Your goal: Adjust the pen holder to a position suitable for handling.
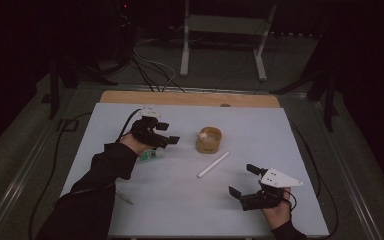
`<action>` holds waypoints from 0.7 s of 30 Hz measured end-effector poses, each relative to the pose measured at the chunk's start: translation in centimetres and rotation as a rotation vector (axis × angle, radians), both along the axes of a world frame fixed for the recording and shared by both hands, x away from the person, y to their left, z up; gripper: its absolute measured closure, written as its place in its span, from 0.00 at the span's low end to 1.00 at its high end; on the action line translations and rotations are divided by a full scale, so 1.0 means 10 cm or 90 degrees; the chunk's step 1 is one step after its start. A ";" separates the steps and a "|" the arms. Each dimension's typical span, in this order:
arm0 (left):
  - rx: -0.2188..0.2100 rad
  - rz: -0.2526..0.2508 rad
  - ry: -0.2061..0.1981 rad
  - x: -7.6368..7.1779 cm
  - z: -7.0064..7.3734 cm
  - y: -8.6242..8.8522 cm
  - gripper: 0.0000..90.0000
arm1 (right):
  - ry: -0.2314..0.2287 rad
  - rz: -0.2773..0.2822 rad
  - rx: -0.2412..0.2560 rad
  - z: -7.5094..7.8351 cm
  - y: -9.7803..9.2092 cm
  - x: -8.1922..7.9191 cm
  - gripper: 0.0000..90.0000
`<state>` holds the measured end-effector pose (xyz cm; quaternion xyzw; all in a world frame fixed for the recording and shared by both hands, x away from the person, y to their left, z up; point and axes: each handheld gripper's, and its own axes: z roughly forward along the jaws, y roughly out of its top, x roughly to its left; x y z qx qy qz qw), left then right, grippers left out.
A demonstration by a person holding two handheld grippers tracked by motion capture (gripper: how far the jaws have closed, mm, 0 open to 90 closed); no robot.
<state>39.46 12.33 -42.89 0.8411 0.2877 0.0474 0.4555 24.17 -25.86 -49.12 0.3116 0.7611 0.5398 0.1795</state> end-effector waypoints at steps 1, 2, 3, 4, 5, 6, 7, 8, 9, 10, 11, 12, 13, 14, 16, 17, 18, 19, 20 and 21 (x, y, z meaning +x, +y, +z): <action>-0.003 -0.003 0.003 -0.01 0.01 0.01 0.20 | 0.000 0.000 -0.001 0.00 0.00 0.00 0.00; -0.010 -0.012 0.005 -0.02 0.02 0.02 0.17 | -0.001 0.000 0.000 0.00 0.00 0.00 0.00; -0.018 -0.016 0.005 -0.03 0.03 0.02 0.14 | -0.001 0.000 0.000 0.00 0.00 0.00 0.00; -0.019 -0.017 0.004 -0.04 0.04 0.03 0.09 | 0.000 0.000 -0.001 0.00 0.00 0.00 0.00; -0.021 -0.021 0.002 -0.05 0.05 0.03 0.05 | 0.000 -0.001 -0.001 0.00 0.00 0.00 0.00; -0.027 -0.022 0.001 -0.05 0.06 0.04 0.01 | 0.001 -0.001 -0.001 0.00 0.00 0.00 0.00; -0.033 -0.023 0.002 -0.06 0.08 0.05 0.01 | 0.001 -0.001 -0.001 0.00 0.01 0.00 0.00; -0.041 -0.024 -0.001 -0.07 0.09 0.06 0.00 | 0.001 -0.001 -0.001 0.00 0.01 0.00 0.00; -0.045 -0.018 -0.008 -0.08 0.10 0.07 0.00 | 0.000 -0.002 -0.002 0.00 0.01 0.00 0.00; -0.050 -0.017 -0.010 -0.08 0.11 0.09 0.00 | -0.001 -0.001 -0.003 0.00 0.01 0.00 0.00; -0.059 -0.022 -0.013 -0.09 0.11 0.11 0.00 | -0.001 -0.001 -0.003 0.00 0.01 0.00 0.00; -0.062 -0.024 -0.016 -0.09 0.12 0.12 0.00 | -0.001 -0.001 -0.003 0.00 0.01 0.00 0.00; -0.065 -0.021 -0.018 -0.10 0.12 0.14 0.00 | 0.000 -0.001 -0.002 0.00 0.00 0.00 0.00; -0.066 -0.018 -0.025 -0.11 0.13 0.15 0.00 | 0.000 -0.001 -0.002 0.00 0.00 0.00 0.00; -0.072 -0.014 -0.039 -0.13 0.13 0.18 0.00 | 0.001 -0.001 -0.002 0.00 0.01 0.00 0.00; -0.075 -0.016 -0.042 -0.14 0.13 0.19 0.00 | 0.000 -0.001 -0.003 0.00 0.01 0.00 0.00; -0.072 -0.021 -0.042 -0.15 0.13 0.20 0.00 | 0.000 -0.001 -0.004 0.00 0.01 0.00 0.00; -0.070 -0.024 -0.048 -0.17 0.13 0.21 0.00 | -0.001 0.000 -0.004 0.00 0.01 0.00 0.00; -0.074 -0.028 -0.056 -0.19 0.14 0.22 0.00 | 0.000 0.000 -0.004 0.00 0.01 0.00 0.00; -0.075 -0.030 -0.057 -0.20 0.14 0.23 0.00 | 0.002 -0.001 -0.004 0.00 0.02 0.00 0.00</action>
